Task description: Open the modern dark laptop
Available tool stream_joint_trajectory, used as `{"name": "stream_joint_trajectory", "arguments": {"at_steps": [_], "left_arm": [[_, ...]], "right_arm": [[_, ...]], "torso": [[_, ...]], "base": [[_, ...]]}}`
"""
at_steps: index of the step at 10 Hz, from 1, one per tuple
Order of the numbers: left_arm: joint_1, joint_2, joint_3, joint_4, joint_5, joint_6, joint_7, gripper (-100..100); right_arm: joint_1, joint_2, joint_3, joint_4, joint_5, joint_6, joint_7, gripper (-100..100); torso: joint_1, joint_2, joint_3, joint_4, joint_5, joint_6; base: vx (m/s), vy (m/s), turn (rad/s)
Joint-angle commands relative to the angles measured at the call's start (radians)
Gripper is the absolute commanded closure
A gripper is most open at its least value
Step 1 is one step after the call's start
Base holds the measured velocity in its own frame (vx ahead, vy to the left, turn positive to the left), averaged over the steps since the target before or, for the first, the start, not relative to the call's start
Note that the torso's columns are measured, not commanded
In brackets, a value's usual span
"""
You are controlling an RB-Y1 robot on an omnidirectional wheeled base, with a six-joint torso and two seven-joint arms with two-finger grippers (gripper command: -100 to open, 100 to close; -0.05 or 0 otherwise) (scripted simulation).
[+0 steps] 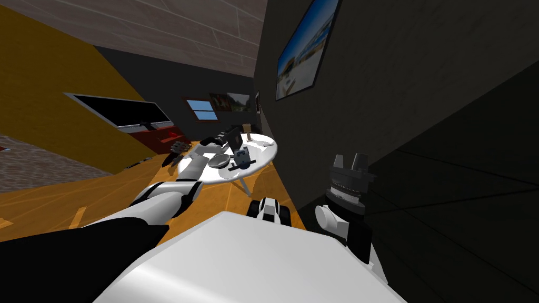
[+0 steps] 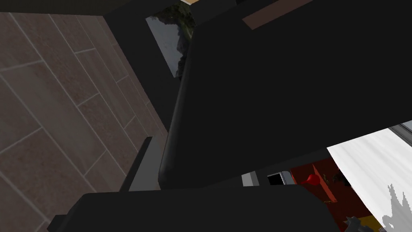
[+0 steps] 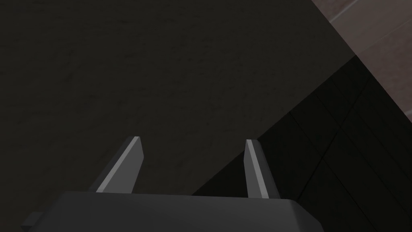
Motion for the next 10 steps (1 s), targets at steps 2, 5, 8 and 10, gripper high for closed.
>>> {"name": "stream_joint_trajectory", "arguments": {"at_steps": [2, 5, 8, 10], "left_arm": [[-0.008, -0.051, 0.04, 0.02, 0.059, -0.006, 0.07, 100], [-0.012, -0.094, 0.063, 0.024, 0.094, -0.031, 0.111, 100], [-0.002, -0.149, 0.08, 0.045, 0.128, -0.061, 0.15, 100], [0.005, -0.185, 0.092, 0.06, 0.151, -0.082, 0.176, 100]], "right_arm": [[0.0, 0.0, 0.0, 0.0, 0.0, 0.0, 0.0, 0], [0.0, 0.0, 0.0, 0.0, 0.0, 0.0, 0.0, 0], [0.0, 0.0, 0.0, 0.0, 0.0, 0.0, 0.0, 0], [0.0, 0.0, 0.0, 0.0, 0.0, 0.0, 0.0, 0]], "torso": [[0.004, -0.005, -0.003, -0.003, 0.003, -0.004], [-0.003, -0.008, -0.005, -0.004, 0.001, 0.0], [-0.006, -0.01, -0.007, -0.003, -0.002, 0.005], [-0.009, -0.008, -0.006, -0.001, -0.005, 0.005]], "base": [[-0.038, 0.148, 0.036], [-0.029, 0.104, 0.028], [-0.022, 0.128, 0.021], [-0.021, 0.111, 0.02]]}}
